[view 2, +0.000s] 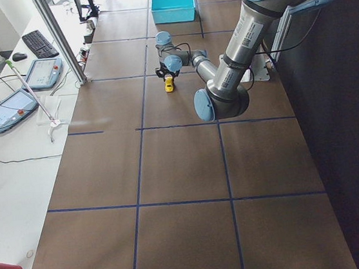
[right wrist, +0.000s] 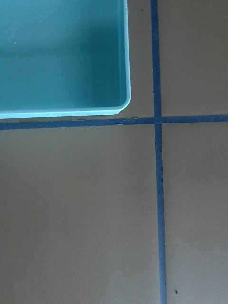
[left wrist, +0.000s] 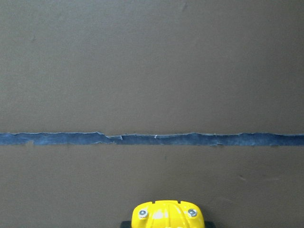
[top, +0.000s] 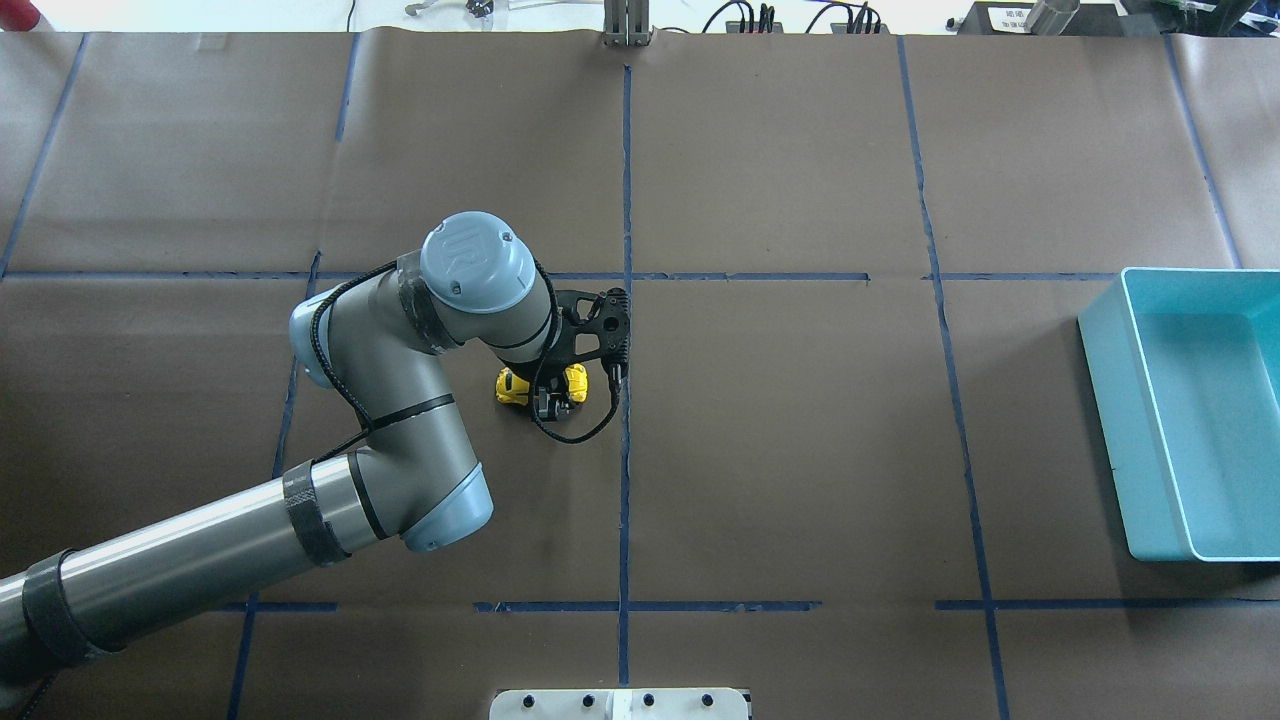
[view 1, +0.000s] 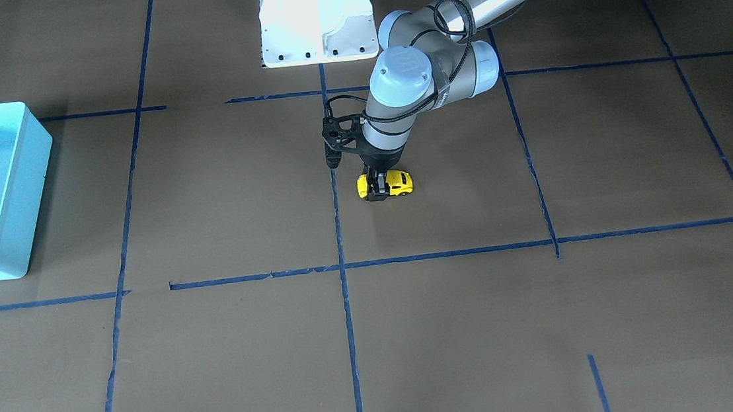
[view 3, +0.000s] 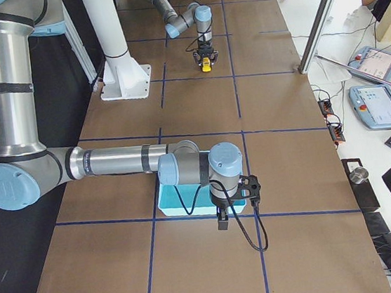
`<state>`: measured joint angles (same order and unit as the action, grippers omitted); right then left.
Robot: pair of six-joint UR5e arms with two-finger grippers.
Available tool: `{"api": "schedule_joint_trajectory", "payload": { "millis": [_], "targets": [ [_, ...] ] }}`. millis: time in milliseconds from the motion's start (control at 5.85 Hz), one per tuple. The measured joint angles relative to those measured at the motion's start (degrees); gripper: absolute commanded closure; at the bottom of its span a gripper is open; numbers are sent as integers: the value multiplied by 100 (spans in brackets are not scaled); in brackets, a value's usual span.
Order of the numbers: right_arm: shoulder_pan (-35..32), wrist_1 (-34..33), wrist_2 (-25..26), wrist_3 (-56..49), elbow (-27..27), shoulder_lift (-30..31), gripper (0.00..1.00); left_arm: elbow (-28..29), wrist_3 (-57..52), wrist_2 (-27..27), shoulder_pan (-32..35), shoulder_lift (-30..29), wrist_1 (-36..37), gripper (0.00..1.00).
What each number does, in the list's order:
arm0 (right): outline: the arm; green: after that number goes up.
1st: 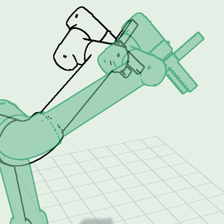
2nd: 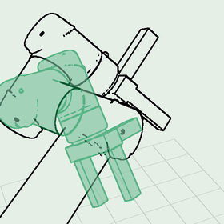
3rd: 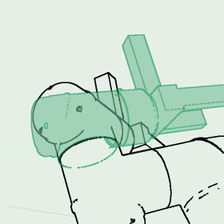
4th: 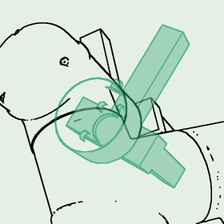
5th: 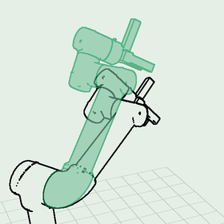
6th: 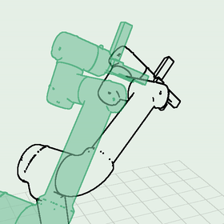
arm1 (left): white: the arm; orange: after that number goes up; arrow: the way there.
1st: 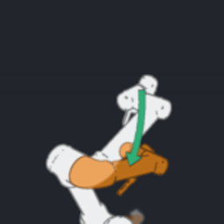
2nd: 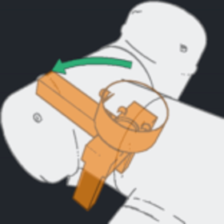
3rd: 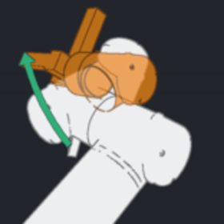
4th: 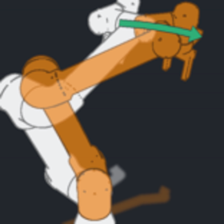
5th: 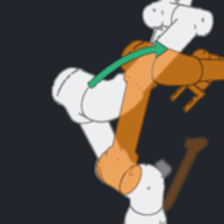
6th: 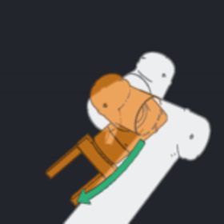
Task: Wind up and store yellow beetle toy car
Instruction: 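Keep dragging the car backward toward the left arm's base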
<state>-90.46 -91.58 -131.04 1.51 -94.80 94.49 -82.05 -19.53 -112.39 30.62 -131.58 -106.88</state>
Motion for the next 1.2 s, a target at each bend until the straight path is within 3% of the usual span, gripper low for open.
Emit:
{"api": "schedule_joint_trajectory", "payload": {
  "millis": [1196],
  "targets": [
    [0,0,-12,-2,-36,-9,0,-306,-39,-176,103,384,-17,97]
  ]
}}
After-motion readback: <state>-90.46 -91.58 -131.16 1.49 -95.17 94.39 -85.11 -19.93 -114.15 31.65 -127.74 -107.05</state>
